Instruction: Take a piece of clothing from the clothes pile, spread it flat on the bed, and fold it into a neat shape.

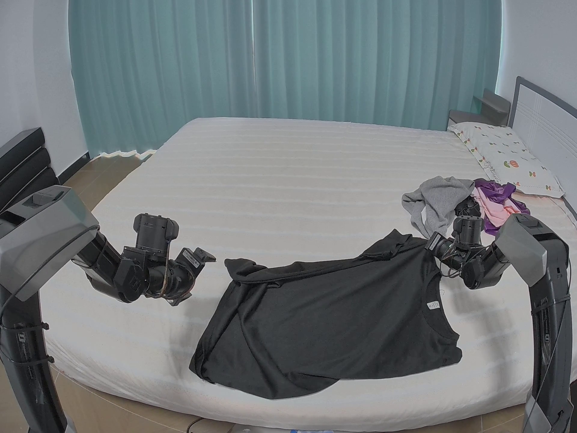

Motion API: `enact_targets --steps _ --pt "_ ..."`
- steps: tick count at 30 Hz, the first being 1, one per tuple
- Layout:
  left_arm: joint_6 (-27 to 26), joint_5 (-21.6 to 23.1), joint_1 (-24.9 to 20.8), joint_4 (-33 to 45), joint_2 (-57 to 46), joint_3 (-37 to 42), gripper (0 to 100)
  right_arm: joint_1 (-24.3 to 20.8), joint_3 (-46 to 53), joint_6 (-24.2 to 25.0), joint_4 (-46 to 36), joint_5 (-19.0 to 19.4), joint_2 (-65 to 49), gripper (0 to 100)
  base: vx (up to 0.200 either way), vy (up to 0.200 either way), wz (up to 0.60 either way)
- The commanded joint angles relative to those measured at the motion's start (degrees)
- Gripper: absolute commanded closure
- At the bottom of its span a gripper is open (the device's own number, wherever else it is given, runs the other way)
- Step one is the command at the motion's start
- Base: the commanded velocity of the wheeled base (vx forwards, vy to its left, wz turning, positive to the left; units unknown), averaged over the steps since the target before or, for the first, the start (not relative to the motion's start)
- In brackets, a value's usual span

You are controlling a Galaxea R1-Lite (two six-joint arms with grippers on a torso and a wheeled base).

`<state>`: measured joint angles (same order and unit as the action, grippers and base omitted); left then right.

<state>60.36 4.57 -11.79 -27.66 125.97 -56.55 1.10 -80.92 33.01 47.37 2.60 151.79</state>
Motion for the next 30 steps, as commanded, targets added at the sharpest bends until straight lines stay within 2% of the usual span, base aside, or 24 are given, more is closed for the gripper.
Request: enact_targets --steps 1,8,9,18,19,24,30 --pt "0.0 0.1 0.0 0.0 0.3 -0.1 0 1.1 0.0 0.2 0.2 0.0 0.1 100 0.000 0.000 0.00" --pt "0.0 0.1 0.0 0.0 1.2 -1.3 0 0.1 2.5 -0.1 2.2 0.3 0.1 100 0.000 0.000 0.00" --pt "-0.1 0.1 -0.1 0.0 1.7 -1.8 0 -0.1 3.1 -0.1 2.5 0.5 -0.3 0 0.000 0.000 0.00" --pt "-0.8 -3.3 -1.2 0.9 6.9 -9.5 0 0.1 12.1 1.3 4.3 1.5 -9.2 0 0.000 0.000 0.00" --pt "-1.7 -4.9 -2.4 1.5 8.4 -11.2 0 0.7 16.1 3.0 5.1 1.7 -12.2 0 0.000 0.000 0.00" --pt "-5.0 -6.7 -5.1 4.9 12.6 -17.5 0 1.8 24.5 10.3 7.2 3.5 -17.6 0 0.000 0.000 0.00" --pt "-5.1 -8.6 -8.3 8.1 18.2 -26.5 0 3.0 26.7 15.7 7.9 4.5 -18.7 0 0.000 0.000 0.00"
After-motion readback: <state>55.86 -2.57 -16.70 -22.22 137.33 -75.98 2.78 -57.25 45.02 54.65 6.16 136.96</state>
